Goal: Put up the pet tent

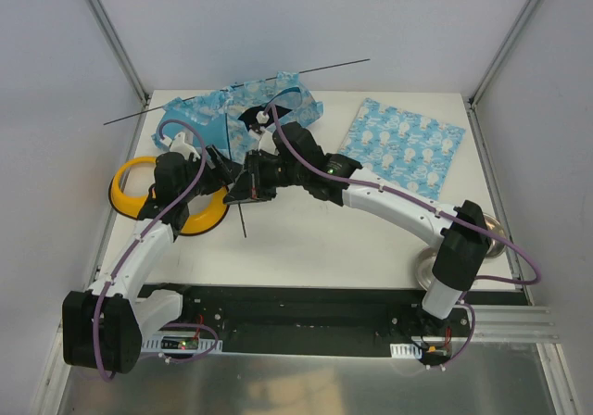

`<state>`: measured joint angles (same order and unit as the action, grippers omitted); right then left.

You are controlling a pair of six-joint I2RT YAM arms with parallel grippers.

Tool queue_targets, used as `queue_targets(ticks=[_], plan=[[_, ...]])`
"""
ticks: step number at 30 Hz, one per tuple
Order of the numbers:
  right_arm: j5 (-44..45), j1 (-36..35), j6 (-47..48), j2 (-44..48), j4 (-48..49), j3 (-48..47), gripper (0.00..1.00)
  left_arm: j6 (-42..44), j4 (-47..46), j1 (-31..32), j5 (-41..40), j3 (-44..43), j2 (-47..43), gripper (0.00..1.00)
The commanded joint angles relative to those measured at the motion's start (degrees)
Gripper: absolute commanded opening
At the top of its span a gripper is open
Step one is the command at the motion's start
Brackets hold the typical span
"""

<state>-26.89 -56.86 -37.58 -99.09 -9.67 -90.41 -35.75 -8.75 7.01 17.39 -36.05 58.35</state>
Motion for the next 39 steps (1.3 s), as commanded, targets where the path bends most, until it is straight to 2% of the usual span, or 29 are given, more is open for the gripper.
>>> queue_targets(ticks=[1, 13, 21, 26, 32, 34, 36, 39], plan=[[1.2, 0.8, 0.5, 0.6, 9.2, -3.1, 0.00, -1.0, -4.7, -0.5, -2.4, -0.1, 2.3, 0.76], [0.2, 0.7, -0.8, -0.1, 11.9, -3.4, 0.00, -2.6, -12.6, -0.5, 0.6, 0.7, 7.5, 0.62], [0.4, 0.7, -2.1, -0.1, 14.2, -2.5, 0.00, -5.4, -18.5, -0.5, 4.1, 3.1, 8.8, 0.48], [0.8, 0.8, -2.7, -0.1, 15.6, -1.8, 0.00, -4.5, -18.5, -0.5, 3.8, 3.8, 7.7, 0.30], [1.8, 0.7, -2.4, 0.0, 15.6, -0.9, 0.00, -2.6, -16.0, -0.5, 3.4, 1.8, 7.5, 0.15], [2.3, 0.8, -2.3, 0.0, 15.6, -0.6, 0.00, -1.7, -15.2, -0.5, 3.4, 0.9, 7.5, 0.06], [2.5, 0.7, -2.1, -0.1, 15.6, -0.4, 0.00, -0.9, -14.5, -0.5, 2.9, 0.3, 7.2, 0.01], [3.2, 0.7, -1.8, 0.0, 15.6, -0.3, 0.00, 0.7, -13.0, -0.5, 2.8, -0.6, 6.8, 0.00]])
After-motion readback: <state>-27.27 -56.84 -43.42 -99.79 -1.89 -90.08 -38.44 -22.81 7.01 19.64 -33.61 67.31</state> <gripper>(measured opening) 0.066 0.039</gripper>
